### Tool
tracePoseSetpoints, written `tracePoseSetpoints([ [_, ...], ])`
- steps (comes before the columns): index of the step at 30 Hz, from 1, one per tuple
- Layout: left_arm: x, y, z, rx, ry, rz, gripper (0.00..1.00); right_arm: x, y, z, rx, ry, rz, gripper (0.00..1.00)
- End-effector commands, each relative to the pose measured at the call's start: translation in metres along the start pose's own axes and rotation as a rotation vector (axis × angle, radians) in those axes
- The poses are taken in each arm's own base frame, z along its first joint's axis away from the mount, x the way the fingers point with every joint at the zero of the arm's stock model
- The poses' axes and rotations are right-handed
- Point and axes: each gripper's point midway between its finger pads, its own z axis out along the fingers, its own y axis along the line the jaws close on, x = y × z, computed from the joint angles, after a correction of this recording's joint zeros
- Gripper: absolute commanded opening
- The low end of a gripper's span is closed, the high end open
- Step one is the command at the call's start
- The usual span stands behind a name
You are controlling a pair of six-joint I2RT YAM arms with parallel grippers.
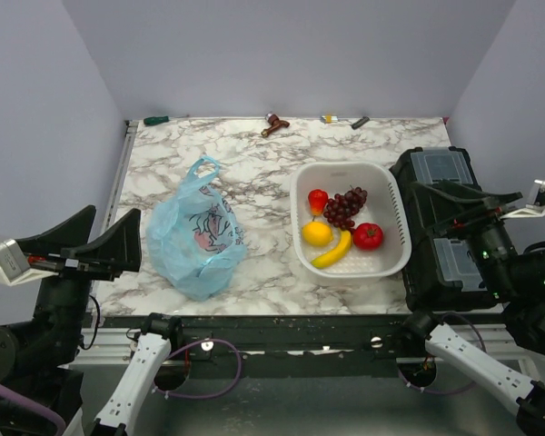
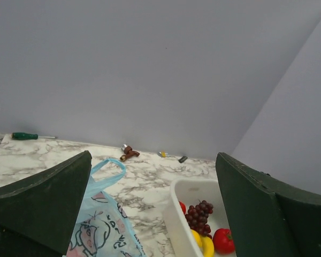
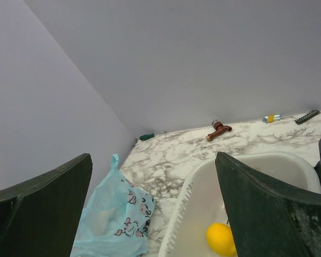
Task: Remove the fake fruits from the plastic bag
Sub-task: Reset both arms
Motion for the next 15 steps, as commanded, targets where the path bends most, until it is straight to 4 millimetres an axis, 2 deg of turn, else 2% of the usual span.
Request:
tracePoseSetpoints([
  [1,-0.001,0.005,-0.007,-0.031,0.009,0.024,0.98,-0.014,-0.005,-0.014,0.008,-0.038,-0.010,1.00],
  [9,-0.007,0.011,-0.011,-0.045,-0.001,0.046,0.98,-0.034,0.002,-0.039,-0.074,-0.133,0.031,1.00],
  [15,-0.003,0.013,-0.012,-0.045,0.005,0.048,0.98,-0.031,-0.003,-0.037,-0.044,-0.119,0.037,1.00],
])
